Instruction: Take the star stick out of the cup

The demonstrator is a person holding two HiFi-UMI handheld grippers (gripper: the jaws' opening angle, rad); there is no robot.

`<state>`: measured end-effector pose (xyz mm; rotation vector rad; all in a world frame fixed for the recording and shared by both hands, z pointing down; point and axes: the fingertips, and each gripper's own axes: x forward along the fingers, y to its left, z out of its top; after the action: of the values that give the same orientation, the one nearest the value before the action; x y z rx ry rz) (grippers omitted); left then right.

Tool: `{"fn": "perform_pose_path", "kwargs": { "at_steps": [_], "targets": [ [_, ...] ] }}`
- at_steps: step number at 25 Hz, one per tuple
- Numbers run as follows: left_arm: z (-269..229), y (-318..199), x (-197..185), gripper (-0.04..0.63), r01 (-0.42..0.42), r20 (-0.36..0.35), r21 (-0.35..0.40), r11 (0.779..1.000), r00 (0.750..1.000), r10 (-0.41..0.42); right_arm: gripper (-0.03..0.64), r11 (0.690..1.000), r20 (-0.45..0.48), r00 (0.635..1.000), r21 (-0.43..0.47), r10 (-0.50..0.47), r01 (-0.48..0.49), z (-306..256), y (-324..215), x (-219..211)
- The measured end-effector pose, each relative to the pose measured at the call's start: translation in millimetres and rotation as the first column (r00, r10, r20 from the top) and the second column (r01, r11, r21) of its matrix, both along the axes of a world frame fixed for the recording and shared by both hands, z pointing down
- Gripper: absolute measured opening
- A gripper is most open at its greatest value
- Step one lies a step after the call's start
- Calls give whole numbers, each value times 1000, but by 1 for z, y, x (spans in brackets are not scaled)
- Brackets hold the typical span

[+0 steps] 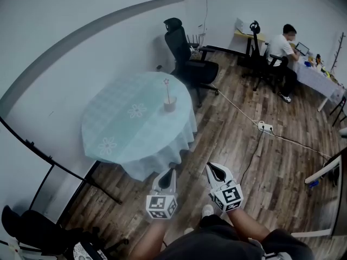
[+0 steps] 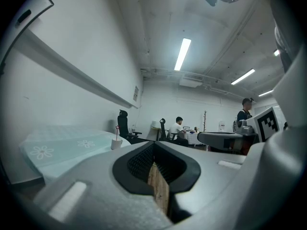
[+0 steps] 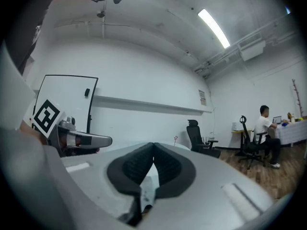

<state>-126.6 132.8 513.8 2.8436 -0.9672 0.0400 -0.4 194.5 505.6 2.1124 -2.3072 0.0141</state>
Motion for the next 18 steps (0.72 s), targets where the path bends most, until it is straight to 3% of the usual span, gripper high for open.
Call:
{"fn": "perform_pose_path", "kwargs": {
  "at_steps": [18],
  "targets": [
    [-2, -66, 89, 5, 29, 38, -22, 999, 999, -28, 3, 998, 38, 998, -21, -55, 56, -3, -73, 87]
  ]
}}
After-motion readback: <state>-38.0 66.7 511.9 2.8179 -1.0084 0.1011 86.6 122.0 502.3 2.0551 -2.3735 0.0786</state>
